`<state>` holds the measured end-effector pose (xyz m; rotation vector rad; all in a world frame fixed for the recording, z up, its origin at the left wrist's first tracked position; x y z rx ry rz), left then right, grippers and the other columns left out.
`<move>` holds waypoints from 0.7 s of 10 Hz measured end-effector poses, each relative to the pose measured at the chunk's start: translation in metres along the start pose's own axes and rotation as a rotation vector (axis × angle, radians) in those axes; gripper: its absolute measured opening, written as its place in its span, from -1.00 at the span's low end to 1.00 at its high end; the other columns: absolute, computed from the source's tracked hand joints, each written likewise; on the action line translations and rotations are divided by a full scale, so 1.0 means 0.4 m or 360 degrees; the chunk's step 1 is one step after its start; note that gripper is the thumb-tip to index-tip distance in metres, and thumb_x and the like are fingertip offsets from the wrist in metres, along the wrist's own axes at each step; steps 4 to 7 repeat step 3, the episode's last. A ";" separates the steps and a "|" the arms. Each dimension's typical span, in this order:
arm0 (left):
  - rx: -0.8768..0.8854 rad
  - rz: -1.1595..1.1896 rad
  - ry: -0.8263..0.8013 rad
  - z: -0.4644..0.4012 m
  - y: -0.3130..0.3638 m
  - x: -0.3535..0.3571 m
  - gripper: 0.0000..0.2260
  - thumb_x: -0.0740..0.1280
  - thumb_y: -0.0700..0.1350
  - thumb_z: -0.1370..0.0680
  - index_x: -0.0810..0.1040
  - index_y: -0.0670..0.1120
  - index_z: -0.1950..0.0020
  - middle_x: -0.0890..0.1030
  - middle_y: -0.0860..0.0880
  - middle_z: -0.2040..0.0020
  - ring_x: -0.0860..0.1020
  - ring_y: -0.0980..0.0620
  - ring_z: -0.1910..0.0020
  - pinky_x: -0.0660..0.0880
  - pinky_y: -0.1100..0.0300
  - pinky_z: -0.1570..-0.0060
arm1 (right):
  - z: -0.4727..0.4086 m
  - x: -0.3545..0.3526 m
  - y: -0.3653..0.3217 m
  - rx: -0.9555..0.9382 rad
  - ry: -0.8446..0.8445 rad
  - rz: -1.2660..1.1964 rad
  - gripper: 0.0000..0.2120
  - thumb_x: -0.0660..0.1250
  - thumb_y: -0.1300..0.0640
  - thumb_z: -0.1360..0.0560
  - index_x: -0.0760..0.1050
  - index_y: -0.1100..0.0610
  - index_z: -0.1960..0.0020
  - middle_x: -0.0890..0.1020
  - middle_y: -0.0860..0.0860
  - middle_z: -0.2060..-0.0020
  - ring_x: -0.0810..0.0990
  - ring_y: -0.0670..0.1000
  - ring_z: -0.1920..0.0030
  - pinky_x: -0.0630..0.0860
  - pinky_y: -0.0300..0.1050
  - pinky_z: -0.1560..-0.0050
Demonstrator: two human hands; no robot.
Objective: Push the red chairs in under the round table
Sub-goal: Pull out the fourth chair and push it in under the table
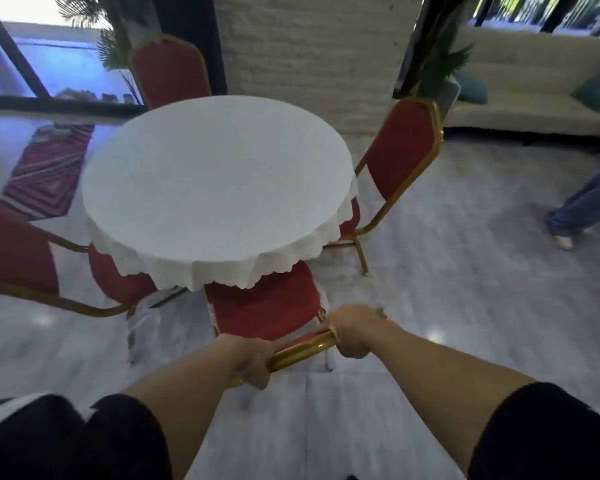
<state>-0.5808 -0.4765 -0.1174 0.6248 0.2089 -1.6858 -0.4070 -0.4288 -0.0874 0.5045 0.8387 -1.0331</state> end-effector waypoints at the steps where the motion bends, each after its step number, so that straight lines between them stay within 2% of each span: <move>1: -0.0169 -0.0052 0.0052 0.004 0.010 -0.007 -0.21 0.47 -0.08 -0.48 0.21 0.17 -0.64 0.55 -0.09 -0.36 0.53 -0.14 -0.30 0.49 0.00 -0.21 | 0.021 -0.018 -0.001 -0.0122 -0.0065 -0.0037 -0.77 0.30 0.28 -0.49 0.46 0.00 0.26 0.52 -0.02 0.30 0.48 0.01 0.31 0.52 -0.01 0.20; 2: -0.0277 -0.0065 0.0023 0.023 0.018 -0.024 -0.17 0.53 0.10 -0.41 0.26 0.18 -0.63 0.51 -0.06 -0.44 0.51 -0.15 -0.35 0.49 -0.10 -0.31 | 0.028 -0.026 0.002 -0.0302 -0.0236 -0.0268 -0.81 0.51 0.06 -0.44 0.66 -0.11 -0.04 0.60 -0.06 0.15 0.56 0.03 0.13 0.53 -0.03 0.09; 3: -0.0268 0.0117 -0.0085 0.067 0.042 -0.079 -0.07 0.46 0.35 -0.36 0.27 0.06 -0.65 0.41 -0.06 -0.56 0.44 -0.17 -0.47 0.43 -0.11 -0.41 | 0.018 -0.054 0.044 -0.0282 -0.0484 -0.0315 -0.24 0.64 -0.15 -0.29 0.53 -0.14 -0.46 0.61 -0.13 -0.21 0.56 0.03 -0.23 0.53 0.00 -0.28; 7: -0.0268 0.0117 -0.0085 0.067 0.042 -0.079 -0.07 0.46 0.35 -0.36 0.27 0.06 -0.65 0.41 -0.06 -0.56 0.44 -0.17 -0.47 0.43 -0.11 -0.41 | 0.018 -0.054 0.044 -0.0282 -0.0484 -0.0315 -0.24 0.64 -0.15 -0.29 0.53 -0.14 -0.46 0.61 -0.13 -0.21 0.56 0.03 -0.23 0.53 0.00 -0.28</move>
Point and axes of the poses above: each hand's wrist, its own z-axis away from the middle knuckle, its own x-axis out of the palm, y = z × x, the point moved 7 cm from there along -z, towards the middle knuckle
